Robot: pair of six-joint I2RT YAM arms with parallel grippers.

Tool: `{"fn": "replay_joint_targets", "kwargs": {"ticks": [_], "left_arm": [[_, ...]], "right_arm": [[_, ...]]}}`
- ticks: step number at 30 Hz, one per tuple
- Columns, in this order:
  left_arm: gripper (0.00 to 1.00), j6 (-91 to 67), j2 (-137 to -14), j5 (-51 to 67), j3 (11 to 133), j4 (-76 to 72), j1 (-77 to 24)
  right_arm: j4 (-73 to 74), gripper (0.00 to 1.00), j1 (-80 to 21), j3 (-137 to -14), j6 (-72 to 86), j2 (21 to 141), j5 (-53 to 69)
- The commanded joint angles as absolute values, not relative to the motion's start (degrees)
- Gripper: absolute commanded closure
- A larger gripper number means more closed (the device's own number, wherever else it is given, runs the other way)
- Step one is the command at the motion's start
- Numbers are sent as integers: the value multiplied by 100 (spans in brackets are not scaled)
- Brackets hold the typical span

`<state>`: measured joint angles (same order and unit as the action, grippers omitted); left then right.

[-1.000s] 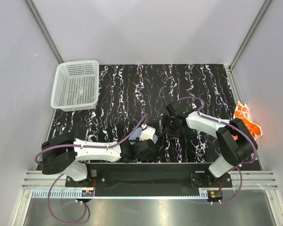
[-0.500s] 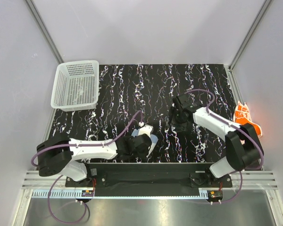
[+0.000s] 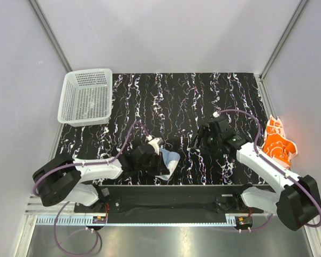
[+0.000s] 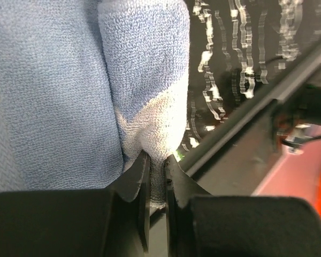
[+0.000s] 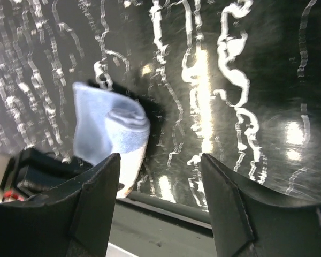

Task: Roll the towels
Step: Roll the towel

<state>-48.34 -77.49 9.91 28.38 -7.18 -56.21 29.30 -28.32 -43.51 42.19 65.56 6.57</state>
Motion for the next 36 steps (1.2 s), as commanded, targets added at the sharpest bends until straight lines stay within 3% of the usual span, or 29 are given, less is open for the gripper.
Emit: {"fn": "replay_joint_targets", "kwargs": {"ticks": [1,7,15,30,36], "left_arm": [[100,-5264,-7786,1985,2471,-1976,-5362],[100,-5818,-8033,2452,1961,-3075,-4984],[100,-6652,-8498,2821,1222,-4674,-4527],[100,-8287,-11363,3454,404,-9481,-4034],[100,-8183,-11286,3428,343,-9527,-3999]], "right_arm": [[2138,31,-2812,-4053,4482,6328,1265],[864,32,-2944,-3253,5000,6319,1898],[-367,35,-3787,-3067,5343,7215,1662],[-1538,39,-4289,-2909,5581,8253,1644],[-1967,46,-4333,-2786,5634,8604,1679]]}}
